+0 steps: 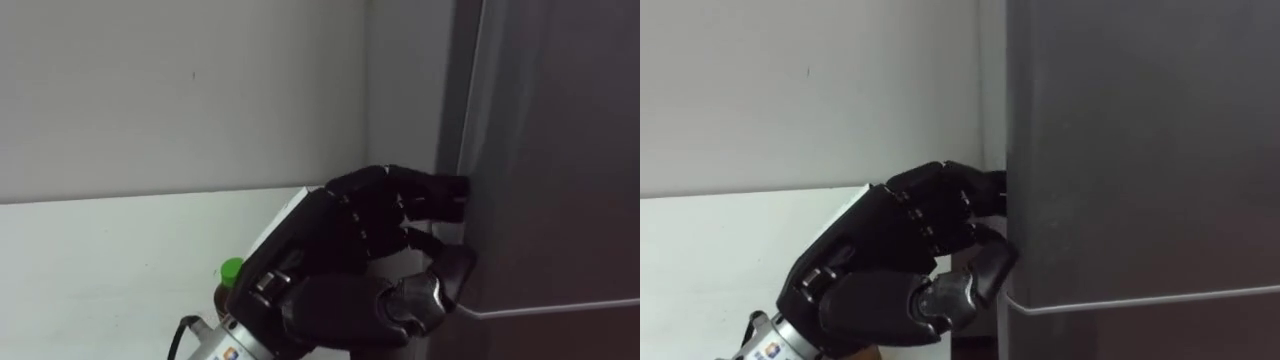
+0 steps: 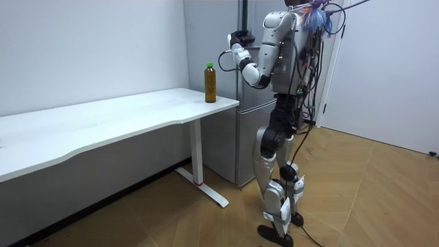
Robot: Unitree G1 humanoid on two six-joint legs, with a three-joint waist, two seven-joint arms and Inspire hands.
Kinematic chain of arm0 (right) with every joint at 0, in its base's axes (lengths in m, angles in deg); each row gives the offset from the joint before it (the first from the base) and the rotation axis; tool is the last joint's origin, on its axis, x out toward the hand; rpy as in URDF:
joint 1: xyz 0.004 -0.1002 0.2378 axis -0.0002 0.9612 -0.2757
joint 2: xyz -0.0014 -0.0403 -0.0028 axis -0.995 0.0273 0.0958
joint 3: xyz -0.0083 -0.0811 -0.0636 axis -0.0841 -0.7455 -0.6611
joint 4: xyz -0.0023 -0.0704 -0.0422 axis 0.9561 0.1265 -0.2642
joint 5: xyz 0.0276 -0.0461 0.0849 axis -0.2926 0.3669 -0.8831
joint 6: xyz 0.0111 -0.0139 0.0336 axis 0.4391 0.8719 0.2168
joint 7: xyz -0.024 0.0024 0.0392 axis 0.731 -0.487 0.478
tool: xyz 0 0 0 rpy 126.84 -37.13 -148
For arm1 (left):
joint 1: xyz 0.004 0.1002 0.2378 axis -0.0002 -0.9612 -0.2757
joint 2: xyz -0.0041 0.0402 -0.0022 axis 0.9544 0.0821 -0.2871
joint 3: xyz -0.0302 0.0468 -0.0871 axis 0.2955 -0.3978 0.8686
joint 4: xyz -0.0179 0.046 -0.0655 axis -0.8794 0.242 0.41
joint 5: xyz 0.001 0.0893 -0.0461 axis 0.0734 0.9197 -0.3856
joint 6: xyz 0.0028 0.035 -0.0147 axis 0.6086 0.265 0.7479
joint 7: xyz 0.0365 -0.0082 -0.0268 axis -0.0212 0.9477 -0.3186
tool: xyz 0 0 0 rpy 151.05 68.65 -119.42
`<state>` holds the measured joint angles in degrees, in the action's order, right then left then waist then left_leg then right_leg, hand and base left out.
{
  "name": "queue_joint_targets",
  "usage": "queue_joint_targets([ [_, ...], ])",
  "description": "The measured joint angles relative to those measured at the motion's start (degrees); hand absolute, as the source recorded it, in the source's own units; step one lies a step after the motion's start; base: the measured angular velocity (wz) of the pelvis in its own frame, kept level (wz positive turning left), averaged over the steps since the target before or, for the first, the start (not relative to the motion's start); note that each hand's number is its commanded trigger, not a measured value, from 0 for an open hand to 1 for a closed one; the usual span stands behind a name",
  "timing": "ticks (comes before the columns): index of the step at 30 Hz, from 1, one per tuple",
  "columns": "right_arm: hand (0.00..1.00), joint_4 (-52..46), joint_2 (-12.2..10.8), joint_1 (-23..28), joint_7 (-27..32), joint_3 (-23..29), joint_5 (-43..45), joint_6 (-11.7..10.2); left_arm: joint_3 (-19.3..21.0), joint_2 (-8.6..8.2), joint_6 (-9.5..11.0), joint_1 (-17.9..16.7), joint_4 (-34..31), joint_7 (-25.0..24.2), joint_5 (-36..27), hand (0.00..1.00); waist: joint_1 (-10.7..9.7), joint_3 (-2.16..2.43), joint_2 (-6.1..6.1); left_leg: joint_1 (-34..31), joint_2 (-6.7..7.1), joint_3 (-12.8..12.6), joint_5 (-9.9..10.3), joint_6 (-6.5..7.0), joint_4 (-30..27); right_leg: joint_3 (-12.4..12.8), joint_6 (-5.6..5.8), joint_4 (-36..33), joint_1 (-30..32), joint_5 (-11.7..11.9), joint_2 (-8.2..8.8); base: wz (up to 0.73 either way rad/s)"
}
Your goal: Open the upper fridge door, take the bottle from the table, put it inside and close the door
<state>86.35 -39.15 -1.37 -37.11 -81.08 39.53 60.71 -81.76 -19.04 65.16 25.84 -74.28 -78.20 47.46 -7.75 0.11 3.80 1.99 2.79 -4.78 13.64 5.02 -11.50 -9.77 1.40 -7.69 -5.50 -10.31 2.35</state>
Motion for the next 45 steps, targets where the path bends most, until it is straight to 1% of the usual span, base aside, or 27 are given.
queue_joint_targets([
  [1,0.00,0.0,0.0,0.0,0.0,0.0,0.0,-0.1,-0.1,-0.05,0.1,0.0,0.0,0.0,0.0,0.40,0.0,-0.02,-0.01,0.0,0.01,0.0,0.0,0.00,0.0,0.2,0.00,0.0,0.0,0.0,0.00,0.00],
  [2,0.00,0.0,0.0,0.0,0.0,0.0,0.0,-0.1,0.0,-0.02,0.1,0.0,0.0,0.0,0.0,0.10,0.0,-0.04,0.01,0.0,0.01,0.0,0.0,0.00,0.0,0.3,0.00,0.0,0.0,0.0,0.00,0.00],
  [3,0.00,0.0,0.0,0.0,0.0,0.0,0.0,-0.1,0.0,-0.01,0.2,0.0,0.0,0.0,0.0,0.00,0.0,-0.04,0.01,0.0,0.01,0.1,0.0,0.00,0.0,0.3,0.00,0.0,0.0,0.0,0.00,0.00],
  [5,0.00,-0.1,0.0,0.0,0.0,-0.2,0.0,-0.2,-0.5,0.12,0.2,0.0,0.0,-0.3,0.0,0.00,0.1,-0.17,-0.01,0.0,0.01,0.0,0.0,0.00,0.0,0.3,0.00,0.0,-0.1,0.0,0.00,0.00],
  [6,0.00,-0.1,0.0,0.0,0.0,-0.2,0.0,-0.1,-0.5,0.12,0.2,0.0,0.0,-0.3,0.0,0.08,0.1,-0.21,0.00,0.1,0.01,0.0,0.0,0.00,0.0,0.3,0.00,0.0,-0.1,0.0,0.00,0.00],
  [7,0.00,-0.2,0.1,0.0,0.0,-0.6,0.0,-0.2,-0.6,0.12,0.2,0.0,0.0,-0.3,0.0,0.07,0.1,-0.26,0.00,0.0,0.01,0.0,0.0,0.00,0.0,0.3,0.00,0.0,-0.1,0.0,0.00,0.00],
  [8,0.00,-0.3,0.1,0.0,0.0,-0.7,0.0,-0.2,-0.6,0.12,0.2,0.0,0.0,-0.3,0.0,0.02,0.1,-0.27,0.00,0.0,0.01,0.0,0.0,0.00,0.0,0.3,0.00,0.0,-0.1,0.0,0.00,0.00],
  [9,0.00,-0.3,0.1,0.0,0.0,-0.7,0.0,-0.2,-0.6,0.12,0.2,0.0,0.0,-0.3,0.0,0.00,0.1,-0.28,-0.01,0.0,0.01,0.0,0.0,0.00,0.0,0.3,0.00,0.0,-0.1,0.0,0.00,0.00],
  [17,0.00,-0.3,0.2,0.0,0.0,-0.7,-0.1,-0.1,-1.1,0.35,0.2,0.0,0.0,-0.3,0.0,0.00,0.2,-0.28,0.00,0.0,-0.02,-0.5,0.0,0.01,0.0,0.3,0.00,0.0,-0.1,0.0,0.02,0.00],
  [21,0.00,-0.1,0.3,-0.4,0.1,-1.2,0.0,-0.1,-2.0,1.16,0.2,0.0,0.0,-0.5,0.0,0.00,0.2,-0.28,0.08,0.2,-0.06,-0.7,0.0,0.01,0.0,0.2,0.00,-0.1,-0.2,0.0,0.03,0.00],
  [27,0.00,-0.1,0.3,-0.6,0.5,-1.5,0.0,-0.1,-3.2,1.22,0.2,0.0,0.3,-2.8,0.0,0.00,0.0,-0.36,0.31,0.2,-0.07,-1.1,0.0,0.02,-0.1,0.1,0.00,-0.1,-0.3,0.0,0.13,0.00],
  [33,0.00,-0.5,0.4,-1.0,1.1,-3.5,-0.1,-0.3,-5.5,0.99,1.7,0.0,1.0,-3.6,0.0,0.00,-0.6,-0.38,0.29,0.1,-0.05,-1.5,0.0,0.02,-0.2,-0.1,0.09,-0.1,-0.3,0.1,0.27,0.01],
  [34,0.00,-0.6,0.3,-1.0,1.2,-3.8,-0.1,-0.4,-6.6,0.85,2.1,0.0,1.0,-3.8,0.0,0.00,-0.8,-0.39,0.29,0.1,-0.06,-1.5,0.0,0.03,-0.2,-0.2,0.10,-0.1,-0.3,0.1,0.27,0.04],
  [37,0.00,-0.8,0.4,-1.3,1.2,-4.8,-0.3,-0.9,-6.9,0.80,2.8,0.0,1.4,-3.8,0.0,0.00,-1.3,-0.40,0.32,0.1,-0.09,-1.6,0.0,0.07,-0.1,-0.4,0.10,-0.1,-0.4,0.1,0.27,0.07],
  [39,0.00,-0.7,0.6,-1.4,1.2,-5.5,-0.5,-1.2,-7.1,0.79,3.2,0.0,1.6,-3.8,0.0,0.00,-1.3,-0.42,0.38,0.1,-0.09,-1.6,0.0,0.09,-0.1,-0.4,0.10,-0.1,-0.5,0.1,0.29,0.03],
  [42,0.00,-0.9,0.7,-1.3,1.3,-5.8,-1.3,-1.3,-7.3,0.82,3.8,0.0,1.9,-3.8,0.0,0.00,-1.2,-0.47,0.51,0.2,-0.12,-2.2,0.0,0.11,0.0,-0.1,0.10,-0.1,-0.4,0.1,0.33,-0.02],
  [43,0.00,-1.1,0.7,-1.2,1.6,-6.3,-1.8,-1.4,-7.4,0.91,4.4,0.0,2.2,-3.8,-0.1,0.00,-1.2,-0.51,0.60,0.3,-0.13,-2.7,0.0,0.11,0.0,0.1,0.10,-0.1,-0.4,0.1,0.38,-0.06],
  [45,0.00,-2.2,0.7,-0.7,2.3,-6.6,-2.5,-1.5,-7.4,0.92,4.6,0.0,2.3,-3.8,-0.1,0.00,-1.3,-0.61,0.75,0.6,-0.12,-3.1,0.0,0.12,0.1,0.3,0.16,-0.1,-0.5,0.1,0.44,-0.06],
])
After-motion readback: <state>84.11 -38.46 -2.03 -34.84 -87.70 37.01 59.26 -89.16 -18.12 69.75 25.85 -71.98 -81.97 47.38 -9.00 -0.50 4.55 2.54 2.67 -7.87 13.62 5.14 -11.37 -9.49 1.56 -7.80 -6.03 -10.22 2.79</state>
